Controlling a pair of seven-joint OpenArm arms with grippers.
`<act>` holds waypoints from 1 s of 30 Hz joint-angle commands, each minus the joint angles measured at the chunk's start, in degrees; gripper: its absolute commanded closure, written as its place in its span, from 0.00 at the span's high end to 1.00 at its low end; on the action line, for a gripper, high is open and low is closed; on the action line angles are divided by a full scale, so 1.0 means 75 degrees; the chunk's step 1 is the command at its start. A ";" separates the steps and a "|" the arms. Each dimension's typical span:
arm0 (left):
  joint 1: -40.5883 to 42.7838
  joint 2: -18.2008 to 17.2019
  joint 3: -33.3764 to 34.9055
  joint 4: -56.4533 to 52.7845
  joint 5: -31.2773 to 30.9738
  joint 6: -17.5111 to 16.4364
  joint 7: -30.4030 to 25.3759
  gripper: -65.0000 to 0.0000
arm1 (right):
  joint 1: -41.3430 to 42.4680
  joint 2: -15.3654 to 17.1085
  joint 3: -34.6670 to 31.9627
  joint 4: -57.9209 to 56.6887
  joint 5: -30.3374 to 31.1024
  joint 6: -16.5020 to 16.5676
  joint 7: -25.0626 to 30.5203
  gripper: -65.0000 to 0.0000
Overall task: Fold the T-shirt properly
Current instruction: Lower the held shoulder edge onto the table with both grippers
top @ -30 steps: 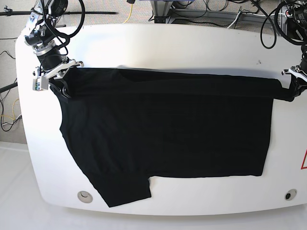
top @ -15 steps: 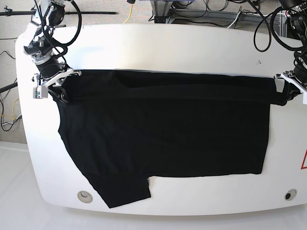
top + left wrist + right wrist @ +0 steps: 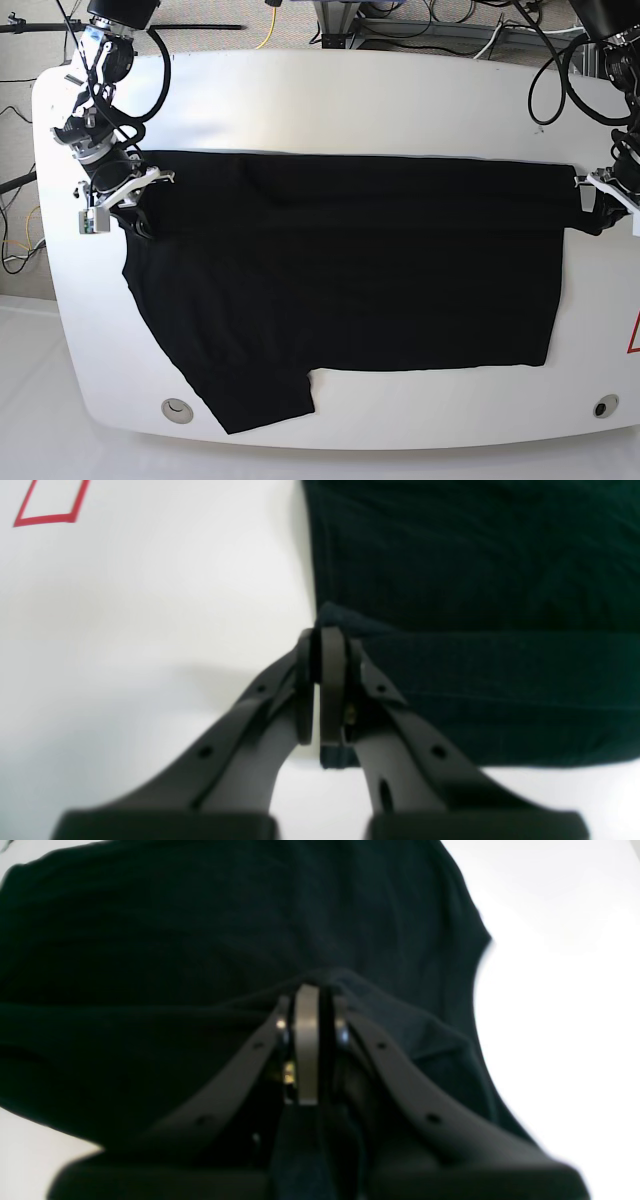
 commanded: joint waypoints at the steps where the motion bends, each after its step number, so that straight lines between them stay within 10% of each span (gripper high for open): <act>1: -0.0185 -0.0198 -0.0076 -0.0042 0.0078 0.0040 -0.0222 0.00 | 0.0151 0.0142 0.0006 0.0021 -0.0043 -0.0015 0.0238 0.00; 21: -0.0519 -0.0139 0.0254 -0.0243 0.0705 0.0127 -0.0579 0.01 | 0.0226 0.0097 -0.0029 -0.0365 0.0003 -0.0080 0.0407 0.00; 30: -0.0403 -0.0183 0.0585 -0.0198 0.1185 0.0538 -0.0500 0.38 | 0.0214 0.0077 -0.0040 -0.0238 -0.0133 -0.0046 0.0412 0.41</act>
